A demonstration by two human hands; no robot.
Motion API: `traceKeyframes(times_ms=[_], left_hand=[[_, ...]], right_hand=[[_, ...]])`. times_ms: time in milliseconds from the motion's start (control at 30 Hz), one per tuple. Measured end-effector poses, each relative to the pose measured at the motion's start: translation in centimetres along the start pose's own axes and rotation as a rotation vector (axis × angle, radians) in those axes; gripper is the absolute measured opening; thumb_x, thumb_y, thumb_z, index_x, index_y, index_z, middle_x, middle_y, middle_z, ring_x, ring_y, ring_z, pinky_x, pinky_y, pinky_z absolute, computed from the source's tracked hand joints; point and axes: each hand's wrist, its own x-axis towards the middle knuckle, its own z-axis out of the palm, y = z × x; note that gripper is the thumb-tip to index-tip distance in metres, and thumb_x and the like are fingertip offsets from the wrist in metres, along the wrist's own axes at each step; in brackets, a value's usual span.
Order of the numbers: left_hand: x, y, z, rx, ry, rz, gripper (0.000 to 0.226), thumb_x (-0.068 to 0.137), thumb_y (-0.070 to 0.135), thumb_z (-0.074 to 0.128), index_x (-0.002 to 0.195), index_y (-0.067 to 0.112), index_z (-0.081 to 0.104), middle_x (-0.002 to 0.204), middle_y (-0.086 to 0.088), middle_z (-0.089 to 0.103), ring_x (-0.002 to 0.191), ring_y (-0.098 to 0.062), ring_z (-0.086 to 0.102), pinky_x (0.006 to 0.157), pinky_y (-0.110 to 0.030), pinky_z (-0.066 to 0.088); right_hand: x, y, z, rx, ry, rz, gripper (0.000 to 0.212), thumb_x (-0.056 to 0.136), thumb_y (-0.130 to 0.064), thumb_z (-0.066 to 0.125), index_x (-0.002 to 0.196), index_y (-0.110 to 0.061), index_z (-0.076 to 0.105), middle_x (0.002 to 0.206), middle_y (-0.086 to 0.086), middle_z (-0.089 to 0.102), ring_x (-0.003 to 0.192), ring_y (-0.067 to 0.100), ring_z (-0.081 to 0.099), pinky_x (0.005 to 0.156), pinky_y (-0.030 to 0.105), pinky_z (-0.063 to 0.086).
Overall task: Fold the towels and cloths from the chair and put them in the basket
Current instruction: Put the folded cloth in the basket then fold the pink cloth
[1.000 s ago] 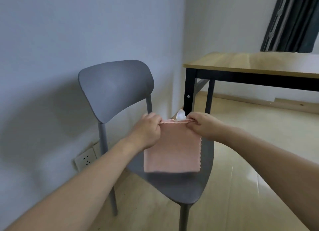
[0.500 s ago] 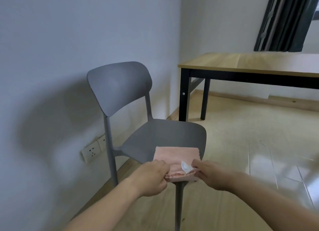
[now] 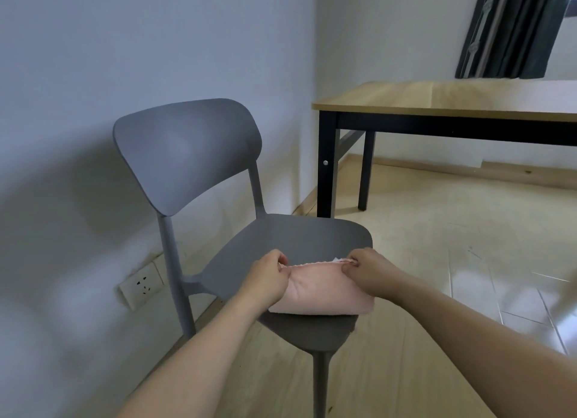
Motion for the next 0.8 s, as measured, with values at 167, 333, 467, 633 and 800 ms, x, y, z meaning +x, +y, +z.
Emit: traceKeyframes(times_ms=[167, 333, 467, 633, 800], left_hand=[[1.1, -1.3, 2.9, 0.200, 0.028, -0.038, 0.033, 0.100, 0.023, 0.031, 0.114, 0.009, 0.058, 0.119, -0.011, 0.049, 0.098, -0.026, 0.048, 0.088, -0.033, 0.038], [0.5, -1.6, 3.0, 0.432, 0.060, -0.030, 0.035, 0.099, 0.023, 0.026, 0.116, 0.006, 0.051, 0.125, -0.014, 0.051, 0.113, -0.034, 0.043, 0.096, -0.039, 0.034], [-1.2, 0.0, 1.4, 0.241, -0.027, -0.102, 0.018, 0.097, 0.017, 0.029, 0.104, 0.008, 0.043, 0.107, -0.015, 0.056, 0.097, -0.031, 0.051, 0.075, -0.039, 0.039], [-3.8, 3.3, -2.2, -0.178, -0.016, -0.167, 0.019, 0.092, 0.007, 0.032, 0.104, 0.015, 0.044, 0.098, -0.003, 0.049, 0.077, -0.013, 0.041, 0.060, -0.025, 0.035], [-5.3, 6.1, -4.8, -0.457, 0.123, -0.168, 0.025, 0.093, 0.013, 0.030, 0.099, 0.014, 0.054, 0.091, 0.004, 0.053, 0.080, -0.012, 0.046, 0.063, -0.029, 0.035]], right_hand=[[2.0, 0.9, 3.5, -0.069, -0.026, 0.116, 0.032, 0.099, -0.026, 0.036, 0.123, -0.009, 0.046, 0.128, 0.014, 0.045, 0.116, 0.033, 0.045, 0.093, 0.037, 0.039], [1.5, 0.9, 3.3, 0.134, -0.095, 0.227, 0.022, 0.097, -0.031, 0.042, 0.097, -0.011, 0.050, 0.105, 0.013, 0.053, 0.091, 0.027, 0.049, 0.075, 0.030, 0.040], [-1.3, -0.1, 1.4, 0.339, -0.281, 0.296, 0.023, 0.097, -0.025, 0.040, 0.096, -0.011, 0.058, 0.099, 0.013, 0.063, 0.087, 0.029, 0.061, 0.074, 0.035, 0.053], [-4.3, -2.3, -1.4, 0.579, -0.155, 0.313, 0.030, 0.093, -0.029, 0.047, 0.106, -0.006, 0.061, 0.094, 0.010, 0.064, 0.079, 0.026, 0.059, 0.066, 0.032, 0.049], [-5.7, -5.1, -4.1, 0.737, 0.022, 0.238, 0.042, 0.094, -0.045, 0.036, 0.108, -0.010, 0.057, 0.090, 0.009, 0.064, 0.074, 0.024, 0.062, 0.060, 0.029, 0.047]])
